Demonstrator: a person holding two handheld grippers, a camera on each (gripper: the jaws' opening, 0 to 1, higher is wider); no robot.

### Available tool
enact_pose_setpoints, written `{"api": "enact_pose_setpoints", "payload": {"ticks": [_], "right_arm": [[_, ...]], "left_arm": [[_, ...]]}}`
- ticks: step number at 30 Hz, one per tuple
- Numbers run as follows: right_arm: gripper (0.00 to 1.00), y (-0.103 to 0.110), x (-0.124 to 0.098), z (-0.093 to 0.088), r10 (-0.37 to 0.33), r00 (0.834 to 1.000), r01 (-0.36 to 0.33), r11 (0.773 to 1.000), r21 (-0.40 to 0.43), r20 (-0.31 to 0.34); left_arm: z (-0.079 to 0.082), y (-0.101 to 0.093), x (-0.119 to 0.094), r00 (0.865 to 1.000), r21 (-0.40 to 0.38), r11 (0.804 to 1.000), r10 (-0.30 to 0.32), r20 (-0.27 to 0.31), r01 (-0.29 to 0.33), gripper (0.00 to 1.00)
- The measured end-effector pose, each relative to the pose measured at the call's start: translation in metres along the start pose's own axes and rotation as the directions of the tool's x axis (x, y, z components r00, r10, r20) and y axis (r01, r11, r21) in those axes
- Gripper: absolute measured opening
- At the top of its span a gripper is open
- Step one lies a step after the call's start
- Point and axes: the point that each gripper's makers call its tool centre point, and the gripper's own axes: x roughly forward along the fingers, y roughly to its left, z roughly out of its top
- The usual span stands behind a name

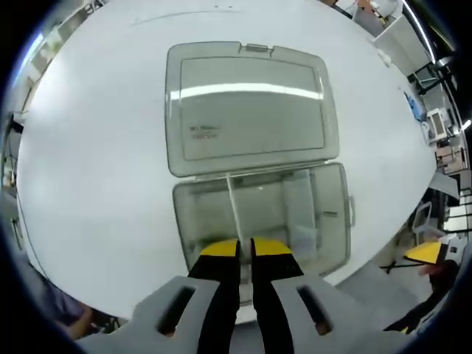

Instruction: Insert the divider into the dual guide fixture by aligning both edges with the guide slots and pushing it downward to the bottom, including one-sided entry, uneven engagement, binding, and posture correction.

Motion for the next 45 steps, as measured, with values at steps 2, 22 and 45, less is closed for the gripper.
{"api": "enact_pose_setpoints", "payload": {"ticks": [2, 22, 45], "right_arm": [[0.56, -0.0001, 0.0001, -0.0003, 0.001, 1.0, -0.001, 1.0, 0.001, 0.0], [0.56, -0.0008, -0.0014, -0.0034, 0.002, 1.0, -0.002, 1.0, 0.006, -0.003], [0.56, 0.0016, -0.0015, -0.0052, 0.0, 1.0, 0.0, 1.0, 0.013, -0.008]], "left_arm": [[-0.0001, -0.0006, 0.0002, 1.0, 0.003, 1.0, 0.003, -0.002, -0.003, 0.02], [-0.0008, -0.0034, 0.005, 0.998, 0.057, 0.997, 0.056, -0.009, -0.055, 0.02], [-0.0047, -0.0003, 0.0081, 0.999, 0.083, 0.996, 0.043, -0.007, -0.043, 0.03]]}}
